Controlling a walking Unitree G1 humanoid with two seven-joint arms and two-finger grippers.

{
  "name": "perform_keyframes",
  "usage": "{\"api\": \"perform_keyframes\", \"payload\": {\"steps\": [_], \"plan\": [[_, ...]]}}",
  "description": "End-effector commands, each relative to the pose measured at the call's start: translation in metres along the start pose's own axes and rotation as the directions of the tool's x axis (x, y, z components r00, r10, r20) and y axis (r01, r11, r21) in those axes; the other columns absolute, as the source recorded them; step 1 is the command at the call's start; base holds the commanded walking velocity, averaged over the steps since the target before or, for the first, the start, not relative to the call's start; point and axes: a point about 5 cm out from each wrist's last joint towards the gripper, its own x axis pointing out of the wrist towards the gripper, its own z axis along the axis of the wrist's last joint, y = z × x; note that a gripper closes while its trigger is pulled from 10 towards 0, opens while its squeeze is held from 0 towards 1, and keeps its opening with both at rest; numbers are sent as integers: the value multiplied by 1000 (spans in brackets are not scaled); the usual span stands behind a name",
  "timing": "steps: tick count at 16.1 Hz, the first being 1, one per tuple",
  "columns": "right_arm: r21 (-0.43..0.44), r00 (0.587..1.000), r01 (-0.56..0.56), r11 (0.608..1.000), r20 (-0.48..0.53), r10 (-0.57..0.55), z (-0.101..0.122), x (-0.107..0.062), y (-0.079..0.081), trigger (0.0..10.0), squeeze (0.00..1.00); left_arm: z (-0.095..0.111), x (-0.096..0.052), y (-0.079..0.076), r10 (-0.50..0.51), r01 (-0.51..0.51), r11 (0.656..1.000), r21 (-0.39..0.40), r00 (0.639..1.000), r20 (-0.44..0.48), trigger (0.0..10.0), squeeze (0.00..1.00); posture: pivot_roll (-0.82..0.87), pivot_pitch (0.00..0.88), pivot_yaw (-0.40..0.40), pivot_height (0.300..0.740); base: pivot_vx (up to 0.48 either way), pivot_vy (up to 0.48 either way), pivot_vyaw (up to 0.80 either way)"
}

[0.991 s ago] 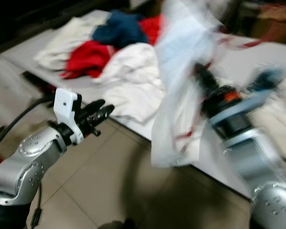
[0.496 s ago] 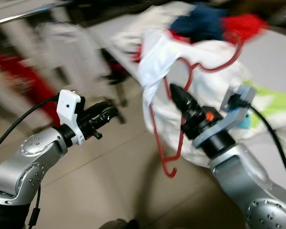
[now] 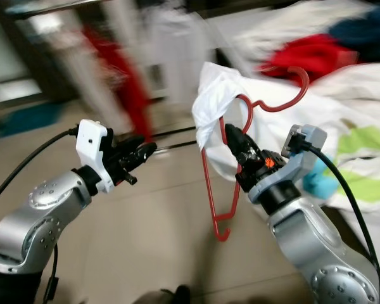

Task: Hang hanger

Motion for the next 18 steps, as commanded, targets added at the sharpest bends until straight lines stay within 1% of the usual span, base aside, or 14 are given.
{"api": "perform_keyframes", "payload": {"steps": [1, 2, 3, 4, 6, 7, 8, 9, 10, 11, 12, 14, 15, 18], "plan": [[-1, 1000, -16, 1000, -10, 16, -3, 0, 4, 10000, 0, 3, -2, 3, 17, -17, 1000, 12, 1000, 1, 10000, 0, -90, 77, 152, 740, 0, 0, 781], [-14, 1000, -15, 1000, -7, 15, -3, 0, 4, 10000, 0, 3, -2, 3, 19, -19, 1000, 12, 1000, 2, 10000, 0, -92, 78, 152, 740, 0, 0, 781], [-77, 1000, 11, 997, 7, -11, -5, 2, 2, 10000, 0, 3, 0, 3, 23, -23, 1000, 13, 1000, 5, 10000, 0, -87, 79, 149, 740, 0, 0, 750], [-108, 999, 49, 993, 20, -47, -8, 3, -2, 10000, 0, 3, 1, 3, 28, -28, 999, 16, 1000, 6, 10000, 0, -82, 79, 147, 740, 0, 0, 0], [-78, 985, 168, 983, -12, -169, -23, 4, -19, 10000, 0, 3, 6, 4, 50, -50, 999, 21, 999, 10, 10000, 0, -79, 79, 147, 740, 0, 0, 0], [-92, 978, 206, 974, -20, -209, -27, 4, -24, 10000, 0, 2, 7, 5, 58, -59, 998, 21, 998, 10, 10000, 0, -79, 78, 147, 740, 0, 0, 0], [-128, 954, 294, 947, -29, -300, -37, 4, -35, 10000, 0, -1, 9, 4, 65, -65, 998, 18, 998, 4, 10000, 0, -78, 77, 149, 740, 0, 0, 0], [-128, 951, 301, 945, -32, -307, -38, 5, -36, 10000, 0, -2, 9, 4, 64, -64, 998, 17, 998, 2, 10000, 0, -77, 77, 149, 740, 0, 0, 0], [-184, 940, 330, 926, -28, -341, -42, 5, -38, 10000, 0, -3, 9, 3, 59, -59, 998, 13, 998, -4, 10000, 0, -78, 75, 149, 740, 0, 0, 0], [-161, 943, 323, 933, -24, -331, -46, 6, -38, 10000, 0, -5, 11, 1, 56, -56, 998, 12, 998, -7, 10000, 0, -77, 73, 149, 740, 0, 0, 0], [-163, 941, 331, 930, -17, -338, -47, 7, -38, 10000, 0, -5, 11, 1, 56, -56, 998, 11, 998, -8, 10000, 0, -77, 73, 149, 740, 0, 0, 0], [-86, 947, 322, 943, 9, -323, -50, 11, -36, 10000, 0, -6, 12, 1, 59, -59, 998, 10, 998, -9, 10000, 0, -75, 68, 144, 740, 0, 0, 0], [-70, 942, 336, 939, 23, -335, -51, 11, -37, 10000, 0, -6, 12, 1, 59, -59, 998, 10, 998, -8, 10000, 0, -74, 66, 142, 740, 0, 0, 0], [-69, 917, 398, 915, 51, -395, -53, 12, -41, 10000, 0, -7, 12, 0, 59, -58, 998, 8, 998, -8, 10000, 0, -75, 67, 139, 740, 0, 0, 0]]}}
